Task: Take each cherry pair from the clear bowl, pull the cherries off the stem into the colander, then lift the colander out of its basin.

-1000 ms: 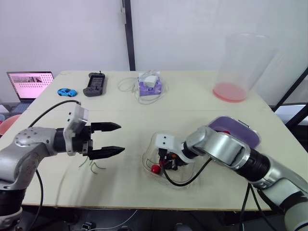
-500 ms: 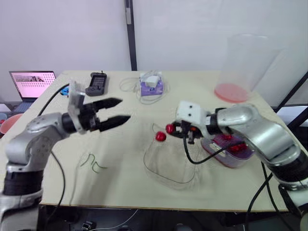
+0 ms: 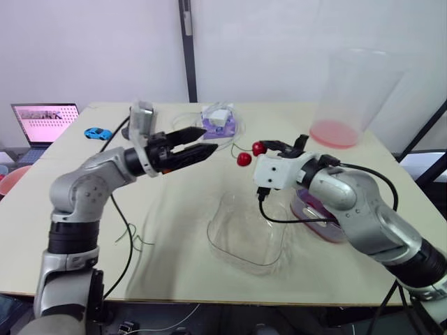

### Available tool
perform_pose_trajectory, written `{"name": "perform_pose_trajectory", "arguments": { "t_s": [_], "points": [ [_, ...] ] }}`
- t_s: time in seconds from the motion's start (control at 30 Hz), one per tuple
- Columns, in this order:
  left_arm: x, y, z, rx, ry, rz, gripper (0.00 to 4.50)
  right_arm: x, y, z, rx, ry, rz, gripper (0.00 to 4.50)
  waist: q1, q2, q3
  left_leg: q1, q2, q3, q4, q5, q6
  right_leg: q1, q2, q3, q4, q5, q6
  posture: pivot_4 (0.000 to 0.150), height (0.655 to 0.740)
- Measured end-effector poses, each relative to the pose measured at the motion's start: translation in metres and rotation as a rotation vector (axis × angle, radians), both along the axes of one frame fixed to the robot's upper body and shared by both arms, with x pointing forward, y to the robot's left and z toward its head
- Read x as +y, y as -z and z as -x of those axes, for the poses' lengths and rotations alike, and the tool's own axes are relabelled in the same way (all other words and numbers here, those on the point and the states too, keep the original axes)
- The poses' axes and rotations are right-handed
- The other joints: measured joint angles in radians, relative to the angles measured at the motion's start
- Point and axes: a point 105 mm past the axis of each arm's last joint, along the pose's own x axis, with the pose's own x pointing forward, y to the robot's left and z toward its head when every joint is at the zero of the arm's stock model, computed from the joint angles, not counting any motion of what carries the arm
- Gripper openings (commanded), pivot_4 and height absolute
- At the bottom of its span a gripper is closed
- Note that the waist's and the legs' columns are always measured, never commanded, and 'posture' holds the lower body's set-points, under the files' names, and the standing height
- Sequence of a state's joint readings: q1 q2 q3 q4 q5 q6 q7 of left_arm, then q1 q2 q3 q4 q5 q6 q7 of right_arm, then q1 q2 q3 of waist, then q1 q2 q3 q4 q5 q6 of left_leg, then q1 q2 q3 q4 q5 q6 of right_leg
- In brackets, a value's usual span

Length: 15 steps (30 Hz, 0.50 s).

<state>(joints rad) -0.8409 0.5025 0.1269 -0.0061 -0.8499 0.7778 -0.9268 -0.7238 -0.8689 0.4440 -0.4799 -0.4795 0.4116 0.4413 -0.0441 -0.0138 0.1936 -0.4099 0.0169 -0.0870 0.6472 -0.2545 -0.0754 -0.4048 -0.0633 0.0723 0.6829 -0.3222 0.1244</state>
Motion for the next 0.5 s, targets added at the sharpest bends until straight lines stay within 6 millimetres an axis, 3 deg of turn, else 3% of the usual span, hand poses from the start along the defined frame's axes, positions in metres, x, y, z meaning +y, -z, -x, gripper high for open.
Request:
{"name": "perform_pose_trajectory", "arguments": {
  "t_s": [0.17, 0.43, 0.5],
  "points": [
    [-0.018, 0.008, -0.007, 0.014, -0.003, -0.045, 4.5, 0.01, -0.008, 0.006, -0.12, -0.038, 0.051, 1.2, -0.002, 0.0, 0.0, 0.0, 0.0, 0.0, 0.0, 0.0, -0.001, 0.0, 0.0, 0.0, 0.0, 0.0, 0.0, 0.15, 0.7332],
    [-0.021, 0.003, -0.02, 0.004, -0.058, -0.027, 4.5, 0.014, -0.009, 0.009, -0.14, -0.045, 0.044, 1.2, 0.0, 0.0, 0.0, 0.0, 0.0, 0.0, 0.0, 0.001, -0.001, 0.0, 0.0, 0.0, 0.0, 0.0, 0.0, 0.15, 0.7332],
    [-0.023, 0.004, -0.021, 0.01, -0.056, -0.016, 3.55, 0.015, -0.01, 0.009, -0.142, -0.048, 0.044, 1.16, -0.001, 0.0, 0.0, 0.0, 0.0, 0.0, 0.0, 0.001, -0.001, 0.0, 0.0, 0.0, 0.0, 0.0, 0.0, 0.15, 0.7332]
  ]
}}
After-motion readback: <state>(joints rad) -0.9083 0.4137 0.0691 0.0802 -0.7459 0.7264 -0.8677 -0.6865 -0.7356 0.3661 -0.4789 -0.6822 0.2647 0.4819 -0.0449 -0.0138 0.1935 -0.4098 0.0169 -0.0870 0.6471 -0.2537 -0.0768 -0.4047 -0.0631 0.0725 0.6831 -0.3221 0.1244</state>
